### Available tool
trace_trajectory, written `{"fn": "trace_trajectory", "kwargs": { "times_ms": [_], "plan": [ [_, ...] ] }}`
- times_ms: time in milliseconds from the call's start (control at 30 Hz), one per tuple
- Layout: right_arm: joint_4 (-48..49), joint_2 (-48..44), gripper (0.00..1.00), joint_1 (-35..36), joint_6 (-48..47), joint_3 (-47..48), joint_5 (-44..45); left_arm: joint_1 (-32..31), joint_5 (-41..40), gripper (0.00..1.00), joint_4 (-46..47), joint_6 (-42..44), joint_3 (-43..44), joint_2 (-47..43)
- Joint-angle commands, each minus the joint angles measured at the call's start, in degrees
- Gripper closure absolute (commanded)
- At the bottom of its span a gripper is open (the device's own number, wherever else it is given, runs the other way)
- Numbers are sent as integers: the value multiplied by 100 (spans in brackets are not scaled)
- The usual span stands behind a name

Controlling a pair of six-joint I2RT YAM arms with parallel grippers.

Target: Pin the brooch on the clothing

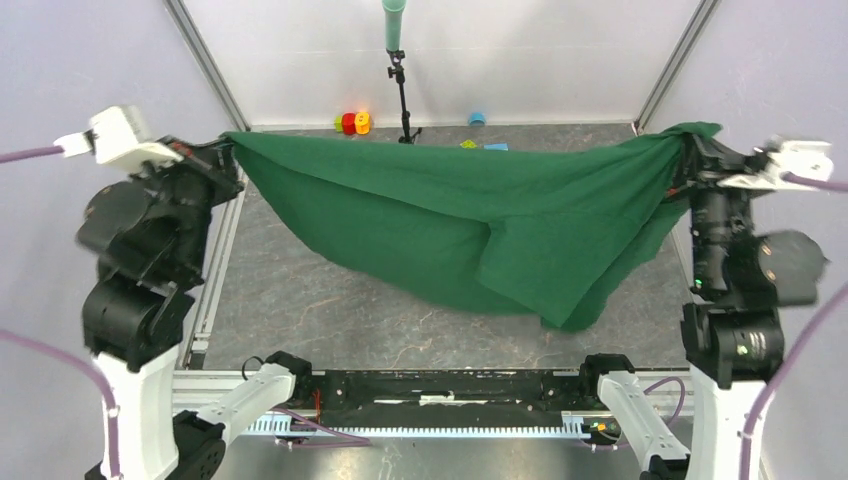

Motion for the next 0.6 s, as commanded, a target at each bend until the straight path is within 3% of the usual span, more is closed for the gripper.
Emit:
{"fn": "trace_trajectory", "kwargs": {
  "times_ms": [0, 233, 567],
  "plan": [
    [54, 682, 100, -18, -65, -554, 70, 72, 76, 98, -102, 362, -393, 842],
    [121, 1014, 100, -23, -5, -762, -70, 288, 371, 98, 59, 345, -446, 1047],
    [79, 181, 100, -25, -104, -604, -209, 321, 305, 98, 534, 838, -1094, -37]
  ]
}}
